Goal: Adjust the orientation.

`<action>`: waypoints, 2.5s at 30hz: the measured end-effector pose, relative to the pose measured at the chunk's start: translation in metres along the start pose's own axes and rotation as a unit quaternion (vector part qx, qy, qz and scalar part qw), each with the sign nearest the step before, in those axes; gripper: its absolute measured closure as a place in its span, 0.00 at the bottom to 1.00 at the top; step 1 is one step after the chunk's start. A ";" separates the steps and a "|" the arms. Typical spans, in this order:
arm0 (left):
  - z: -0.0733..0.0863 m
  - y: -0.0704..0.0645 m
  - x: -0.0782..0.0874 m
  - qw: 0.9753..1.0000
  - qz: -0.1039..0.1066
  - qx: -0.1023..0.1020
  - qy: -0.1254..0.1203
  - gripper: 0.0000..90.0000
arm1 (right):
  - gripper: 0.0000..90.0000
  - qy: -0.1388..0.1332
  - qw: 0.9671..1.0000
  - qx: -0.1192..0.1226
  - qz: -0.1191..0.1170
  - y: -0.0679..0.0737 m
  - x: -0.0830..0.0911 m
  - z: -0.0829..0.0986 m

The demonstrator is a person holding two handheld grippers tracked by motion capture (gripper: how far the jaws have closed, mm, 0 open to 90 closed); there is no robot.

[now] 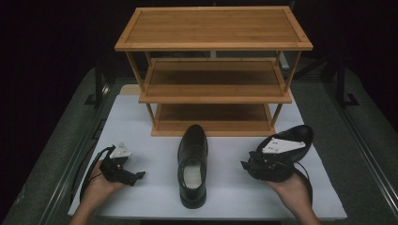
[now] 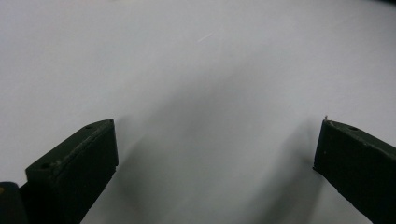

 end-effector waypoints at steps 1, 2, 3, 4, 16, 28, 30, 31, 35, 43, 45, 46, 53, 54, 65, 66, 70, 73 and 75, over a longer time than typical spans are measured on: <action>0.000 0.000 0.000 1.000 0.000 0.000 0.000 0.00 | 0.56 0.000 1.000 0.000 0.000 0.000 0.000 0.000; 0.001 0.000 0.000 1.000 0.003 0.002 -0.002 0.00 | 0.56 -0.002 1.000 0.000 -0.003 -0.001 0.004 -0.001; 0.001 0.001 0.000 1.000 0.007 0.001 -0.011 0.00 | 0.55 -0.006 1.000 0.003 -0.002 -0.003 0.012 -0.003; 0.001 0.001 0.000 1.000 0.007 0.003 -0.016 0.00 | 0.54 -0.007 1.000 0.006 -0.001 -0.004 0.013 -0.004; 0.003 0.001 0.000 1.000 0.008 0.002 -0.029 0.00 | 0.54 -0.025 0.999 -0.007 0.042 -0.041 0.046 -0.014; 0.003 0.001 0.000 1.000 0.008 0.001 -0.029 0.00 | 0.52 -0.019 0.996 -0.033 0.081 -0.087 0.057 -0.016; 0.003 0.001 0.000 1.000 0.008 0.002 -0.029 0.00 | 0.52 -0.016 0.995 -0.042 0.092 -0.100 0.059 -0.015; 0.003 0.001 0.000 1.000 0.008 0.002 -0.029 0.00 | 0.52 -0.015 0.994 -0.048 0.099 -0.107 0.059 -0.014; 0.003 0.001 0.000 1.000 0.008 0.002 -0.029 0.00 | 0.57 -0.016 0.991 -0.060 0.116 -0.127 0.058 -0.011; 0.003 0.001 0.000 1.000 0.009 0.002 -0.029 0.00 | 0.83 -0.012 0.985 -0.087 0.151 -0.186 0.051 0.004; 0.003 0.001 0.000 1.000 0.009 0.002 -0.029 0.00 | 0.93 -0.013 0.983 -0.092 0.161 -0.199 0.050 0.006; 0.003 0.001 0.000 1.000 0.009 0.002 -0.029 0.00 | 0.97 -0.012 0.981 -0.093 0.167 -0.205 0.050 0.008; 0.003 0.001 0.000 1.000 0.009 0.002 -0.029 0.00 | 1.00 0.002 0.974 -0.111 0.196 -0.240 0.044 0.021; 0.003 0.001 0.000 1.000 0.009 0.002 -0.029 0.00 | 1.00 0.001 0.973 -0.115 0.201 -0.247 0.043 0.023; 0.003 0.001 0.000 1.000 0.009 0.002 -0.029 0.00 | 1.00 0.015 0.958 -0.173 0.228 -0.294 0.031 0.057; 0.003 0.001 0.000 1.000 0.009 0.002 -0.029 0.00 | 1.00 0.019 0.958 -0.172 0.230 -0.295 0.030 0.058; 0.003 0.001 0.000 1.000 0.009 0.002 -0.029 0.00 | 1.00 0.033 0.956 -0.179 0.231 -0.300 0.022 0.065; 0.003 0.001 0.000 1.000 0.009 0.002 -0.029 0.00 | 1.00 0.036 0.956 -0.186 0.222 -0.300 0.019 0.069; 0.003 0.001 0.000 1.000 0.009 0.002 -0.029 0.00 | 1.00 0.034 0.957 -0.187 0.219 -0.299 0.018 0.069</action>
Point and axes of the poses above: each handheld gripper's, and its own axes: x roughly backward along the jaws, z roughly out of its underside, y roughly to its left, the point moved 10 cm from there along -x, roughly forward along the jaws, and after that the axes turned 3 degrees about z, right-handed, at the moved point
